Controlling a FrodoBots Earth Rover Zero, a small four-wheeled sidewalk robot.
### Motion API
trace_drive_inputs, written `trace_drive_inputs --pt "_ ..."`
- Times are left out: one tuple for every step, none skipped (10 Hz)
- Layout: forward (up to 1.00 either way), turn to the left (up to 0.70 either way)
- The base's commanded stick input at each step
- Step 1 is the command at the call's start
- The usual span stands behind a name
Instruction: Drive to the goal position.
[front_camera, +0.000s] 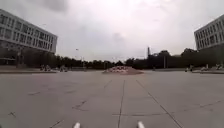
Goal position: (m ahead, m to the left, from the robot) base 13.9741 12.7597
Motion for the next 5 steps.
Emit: trace_drive_inputs --pt "0.85 0.01" --pt "0.85 0.00" --pt "0.85 0.00" --pt "0.85 0.00" --pt "0.85 0.00"
